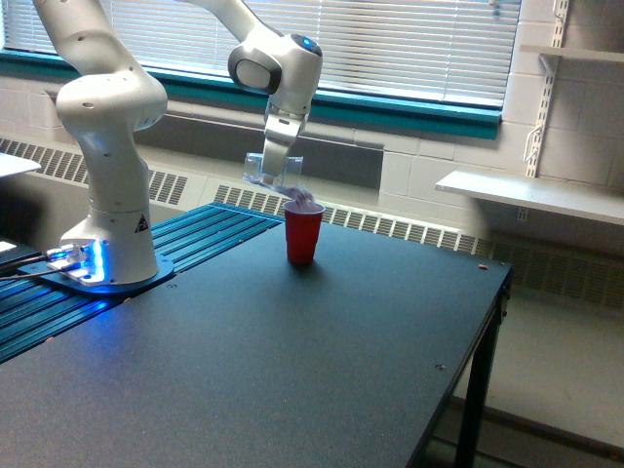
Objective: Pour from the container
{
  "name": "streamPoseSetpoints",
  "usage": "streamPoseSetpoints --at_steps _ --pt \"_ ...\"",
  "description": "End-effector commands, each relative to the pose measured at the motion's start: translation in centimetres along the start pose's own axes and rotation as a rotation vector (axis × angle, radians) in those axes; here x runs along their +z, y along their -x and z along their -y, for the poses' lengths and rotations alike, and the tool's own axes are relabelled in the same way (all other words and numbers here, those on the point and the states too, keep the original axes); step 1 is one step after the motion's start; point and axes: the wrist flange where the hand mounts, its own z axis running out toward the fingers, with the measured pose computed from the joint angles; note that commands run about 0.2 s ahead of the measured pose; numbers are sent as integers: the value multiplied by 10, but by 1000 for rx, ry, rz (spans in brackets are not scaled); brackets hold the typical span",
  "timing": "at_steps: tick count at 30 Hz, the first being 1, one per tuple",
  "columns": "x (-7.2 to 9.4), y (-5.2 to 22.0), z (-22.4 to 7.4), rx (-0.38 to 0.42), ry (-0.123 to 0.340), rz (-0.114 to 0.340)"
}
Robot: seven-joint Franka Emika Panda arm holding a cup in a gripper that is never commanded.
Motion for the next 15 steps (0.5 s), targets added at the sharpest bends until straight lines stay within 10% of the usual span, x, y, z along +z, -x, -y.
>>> streamPoseSetpoints --at_steps 1,15 --pt "-6 -5 2 36 -5 19" --pt "-4 -2 9 36 4 29"
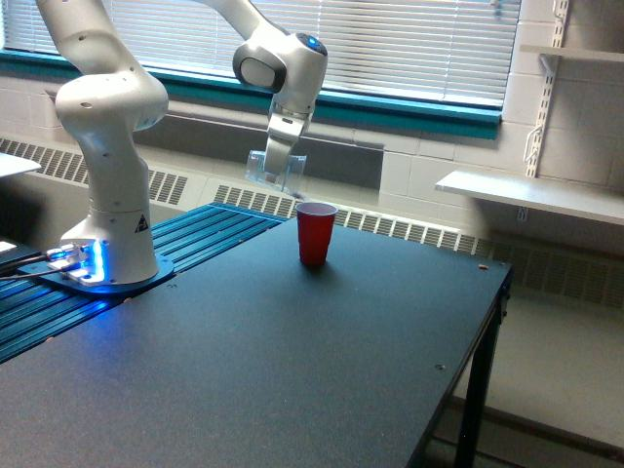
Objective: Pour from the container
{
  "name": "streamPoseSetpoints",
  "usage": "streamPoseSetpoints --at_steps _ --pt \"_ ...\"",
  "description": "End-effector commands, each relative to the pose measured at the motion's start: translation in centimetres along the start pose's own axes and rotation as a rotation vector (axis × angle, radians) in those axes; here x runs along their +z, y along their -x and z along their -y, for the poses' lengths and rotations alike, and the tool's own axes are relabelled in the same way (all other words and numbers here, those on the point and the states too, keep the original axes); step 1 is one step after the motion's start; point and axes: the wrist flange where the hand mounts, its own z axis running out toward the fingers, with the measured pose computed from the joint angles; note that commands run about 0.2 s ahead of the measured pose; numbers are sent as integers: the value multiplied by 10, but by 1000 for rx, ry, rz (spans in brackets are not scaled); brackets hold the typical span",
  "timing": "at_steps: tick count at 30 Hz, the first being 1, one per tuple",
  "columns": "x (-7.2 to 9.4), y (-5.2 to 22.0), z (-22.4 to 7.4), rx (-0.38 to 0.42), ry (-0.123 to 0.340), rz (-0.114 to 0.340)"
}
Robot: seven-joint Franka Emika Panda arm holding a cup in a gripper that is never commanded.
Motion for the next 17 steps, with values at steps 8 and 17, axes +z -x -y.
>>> streamPoseSetpoints --at_steps 8,17 --pt "-2 -4 5 38 7 -5" --pt "-10 -14 7 63 -10 -41"
